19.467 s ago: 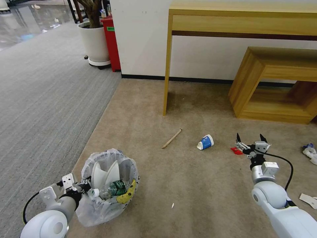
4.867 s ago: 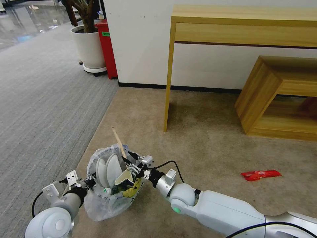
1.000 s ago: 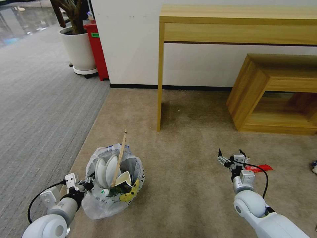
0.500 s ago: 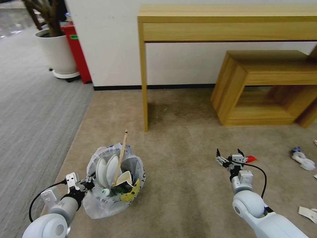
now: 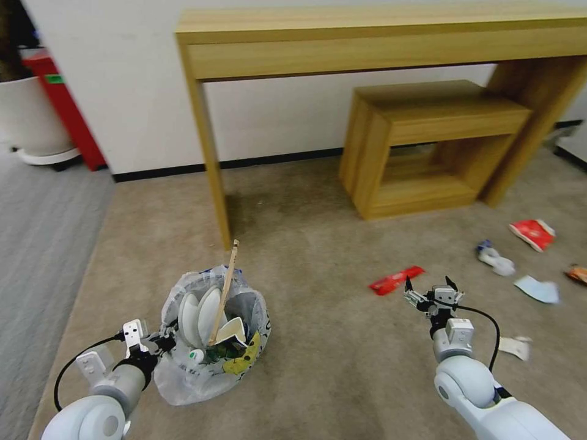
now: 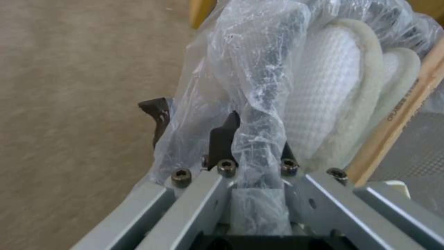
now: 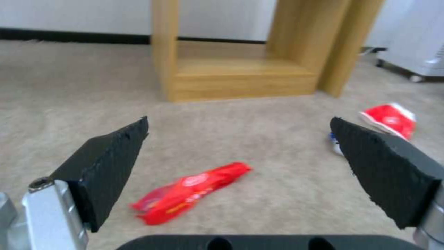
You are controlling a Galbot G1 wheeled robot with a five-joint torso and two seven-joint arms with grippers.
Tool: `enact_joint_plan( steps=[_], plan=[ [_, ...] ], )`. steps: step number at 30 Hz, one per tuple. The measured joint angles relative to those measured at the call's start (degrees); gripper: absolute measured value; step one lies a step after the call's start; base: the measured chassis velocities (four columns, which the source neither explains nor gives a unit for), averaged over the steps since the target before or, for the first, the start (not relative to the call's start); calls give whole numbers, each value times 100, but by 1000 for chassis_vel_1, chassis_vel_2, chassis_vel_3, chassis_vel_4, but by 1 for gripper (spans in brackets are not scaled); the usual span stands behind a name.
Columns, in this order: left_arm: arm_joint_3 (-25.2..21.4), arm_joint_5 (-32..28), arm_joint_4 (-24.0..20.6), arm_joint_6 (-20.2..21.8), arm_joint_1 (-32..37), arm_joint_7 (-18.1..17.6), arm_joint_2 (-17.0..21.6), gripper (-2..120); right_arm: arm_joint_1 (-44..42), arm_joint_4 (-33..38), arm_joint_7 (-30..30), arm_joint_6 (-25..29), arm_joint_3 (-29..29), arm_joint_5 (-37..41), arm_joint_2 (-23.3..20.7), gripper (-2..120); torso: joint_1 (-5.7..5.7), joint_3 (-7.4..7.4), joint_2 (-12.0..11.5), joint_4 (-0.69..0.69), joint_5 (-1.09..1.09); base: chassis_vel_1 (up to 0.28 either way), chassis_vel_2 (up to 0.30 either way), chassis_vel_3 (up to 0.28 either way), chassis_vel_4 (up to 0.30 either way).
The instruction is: Pick up the trash bin and place the garbage on the floor into it.
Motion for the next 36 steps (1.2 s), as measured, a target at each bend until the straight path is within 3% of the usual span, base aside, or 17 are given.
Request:
enact_joint_plan(
  steps=[15, 24, 36],
  plan=[
    [-5, 9, -33, -6, 32, -5, -32, 1, 58, -229, -312, 554, 4, -373, 105, 100, 1, 0, 0, -1, 0, -107, -102, -99, -105],
    [-9, -41, -2, -43, 13, -48, -34, 1, 142, -216, -370, 578, -50, -402, 137, 100, 0, 0, 0, 4, 0, -35, -28, -25, -30],
    [-45, -102, 3, -62, 9, -53, -9, 1, 191, -233, -407, 516, -77, -418, 187, 100, 0, 0, 0, 1, 0, 0, 0, 0, 0]
  ],
)
